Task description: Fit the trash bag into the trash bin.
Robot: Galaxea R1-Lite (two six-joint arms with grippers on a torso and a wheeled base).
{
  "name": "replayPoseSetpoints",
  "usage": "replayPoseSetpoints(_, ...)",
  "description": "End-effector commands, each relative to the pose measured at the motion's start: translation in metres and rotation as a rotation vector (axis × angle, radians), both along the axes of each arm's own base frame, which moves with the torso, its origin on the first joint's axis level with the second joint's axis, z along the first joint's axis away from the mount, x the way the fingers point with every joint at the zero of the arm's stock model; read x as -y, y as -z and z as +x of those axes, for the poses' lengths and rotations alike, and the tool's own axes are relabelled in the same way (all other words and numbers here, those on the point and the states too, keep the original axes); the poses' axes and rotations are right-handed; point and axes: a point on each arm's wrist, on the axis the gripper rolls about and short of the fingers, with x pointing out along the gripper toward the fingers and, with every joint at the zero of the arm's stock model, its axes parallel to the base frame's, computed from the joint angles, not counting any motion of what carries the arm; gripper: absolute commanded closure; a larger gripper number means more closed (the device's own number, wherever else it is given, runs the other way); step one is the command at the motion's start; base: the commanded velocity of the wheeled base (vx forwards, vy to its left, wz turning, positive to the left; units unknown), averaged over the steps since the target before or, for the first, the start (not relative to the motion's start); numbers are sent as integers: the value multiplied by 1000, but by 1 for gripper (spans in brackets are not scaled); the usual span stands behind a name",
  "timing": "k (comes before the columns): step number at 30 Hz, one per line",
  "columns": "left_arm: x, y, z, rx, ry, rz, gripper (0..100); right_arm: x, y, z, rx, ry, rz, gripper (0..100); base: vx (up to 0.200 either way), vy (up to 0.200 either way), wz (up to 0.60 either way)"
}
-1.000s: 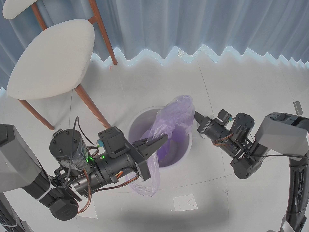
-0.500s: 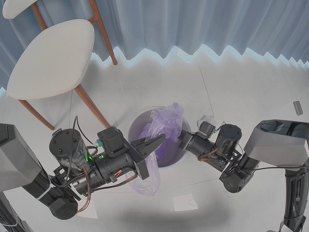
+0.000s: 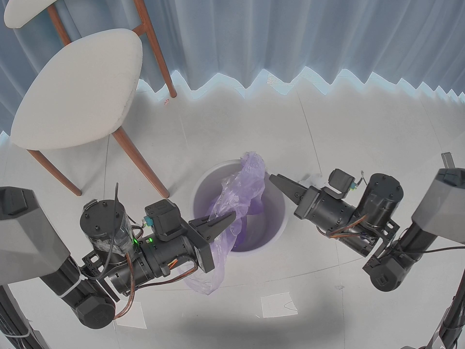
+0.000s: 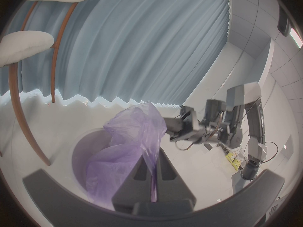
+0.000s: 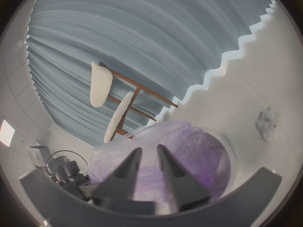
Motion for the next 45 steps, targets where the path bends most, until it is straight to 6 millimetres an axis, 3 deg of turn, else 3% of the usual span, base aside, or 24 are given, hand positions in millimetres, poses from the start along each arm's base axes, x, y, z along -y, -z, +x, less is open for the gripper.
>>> replayPoseSetpoints(1, -3, 17, -5, -35, 4, 66, 100, 30, -26, -38, -76, 13, -27, 0, 0, 0, 0)
replayPoseSetpoints(7, -6, 34, -12, -31, 22, 169, 100, 44, -42, -66, -318, 6, -65, 0, 0, 0, 0)
replayPoseSetpoints(16, -2, 47, -27, -73, 77, 215, 100, 26, -47, -78, -385, -68, -89, 0, 0, 0, 0)
replayPoseSetpoints(20, 0, 48, -29, -75, 85, 220, 100, 18, -42, -84, -401, -101, -111, 0, 0, 0, 0)
replayPoseSetpoints(24, 0, 50, -28, -81, 86, 225, 100, 9, -22, -78, -465, -105, -162, 0, 0, 0, 0)
replayPoseSetpoints(36, 0, 50, -28, -79, 81, 225, 100, 9, 6, -76, -555, -89, -222, 0, 0, 0, 0)
replayPoseSetpoints(45, 0, 48, -28, -71, 79, 220, 100, 7, 12, -70, -569, -78, -226, 0, 0, 0, 0)
